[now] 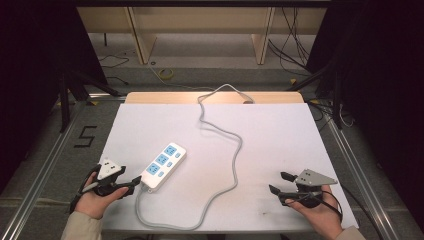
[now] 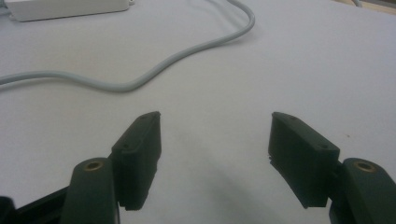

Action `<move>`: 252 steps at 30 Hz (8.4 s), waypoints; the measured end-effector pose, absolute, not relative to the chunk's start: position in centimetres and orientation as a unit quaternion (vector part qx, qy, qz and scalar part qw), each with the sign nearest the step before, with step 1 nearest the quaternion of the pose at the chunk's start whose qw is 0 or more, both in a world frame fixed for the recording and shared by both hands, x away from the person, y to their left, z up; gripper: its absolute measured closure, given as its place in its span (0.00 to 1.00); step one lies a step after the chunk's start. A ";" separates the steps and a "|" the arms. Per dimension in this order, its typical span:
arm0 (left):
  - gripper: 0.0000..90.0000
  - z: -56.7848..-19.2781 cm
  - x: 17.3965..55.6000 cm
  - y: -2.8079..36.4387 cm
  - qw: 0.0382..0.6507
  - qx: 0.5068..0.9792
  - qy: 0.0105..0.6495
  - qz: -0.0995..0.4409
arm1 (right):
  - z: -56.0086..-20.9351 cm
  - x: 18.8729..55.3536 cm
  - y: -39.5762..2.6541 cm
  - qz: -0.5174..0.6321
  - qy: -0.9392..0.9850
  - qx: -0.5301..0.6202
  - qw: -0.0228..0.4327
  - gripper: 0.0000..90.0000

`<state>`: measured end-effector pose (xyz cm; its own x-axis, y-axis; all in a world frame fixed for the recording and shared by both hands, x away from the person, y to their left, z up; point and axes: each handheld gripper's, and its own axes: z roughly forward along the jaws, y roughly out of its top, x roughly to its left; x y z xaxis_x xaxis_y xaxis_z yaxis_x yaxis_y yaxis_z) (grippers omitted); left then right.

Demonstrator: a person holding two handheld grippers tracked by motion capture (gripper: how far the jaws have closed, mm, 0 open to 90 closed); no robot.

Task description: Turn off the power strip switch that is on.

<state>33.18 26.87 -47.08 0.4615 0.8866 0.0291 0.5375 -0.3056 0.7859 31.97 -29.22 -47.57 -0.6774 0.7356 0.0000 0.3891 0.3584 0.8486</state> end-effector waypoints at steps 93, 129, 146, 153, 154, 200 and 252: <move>0.99 -43.4 36.5 21.0 0.290 0.830 0.426 0.213 | -47.8 31.9 -29.4 0.432 0.804 0.357 0.197 0.39; 0.99 -43.3 37.7 18.9 0.271 0.842 0.425 0.192 | -47.7 31.9 -29.3 0.431 0.805 0.354 0.199 0.39; 0.99 -43.5 38.0 18.2 0.257 0.847 0.430 0.178 | -47.7 31.9 -29.3 0.430 0.807 0.353 0.199 0.39; 0.99 -43.7 38.1 18.0 0.237 0.851 0.434 0.174 | -47.7 31.9 -29.3 0.430 0.807 0.353 0.199 0.39; 0.99 -43.7 38.2 17.9 0.236 0.852 0.434 0.173 | -47.7 31.9 -29.3 0.430 0.807 0.353 0.199 0.39; 1.00 -44.3 38.6 16.8 0.212 0.859 0.448 0.131 | -47.7 31.9 -29.1 0.429 0.810 0.350 0.193 0.39; 1.00 -44.1 39.0 16.6 0.204 0.852 0.467 0.120 | -47.8 31.9 -29.1 0.428 0.813 0.346 0.193 0.39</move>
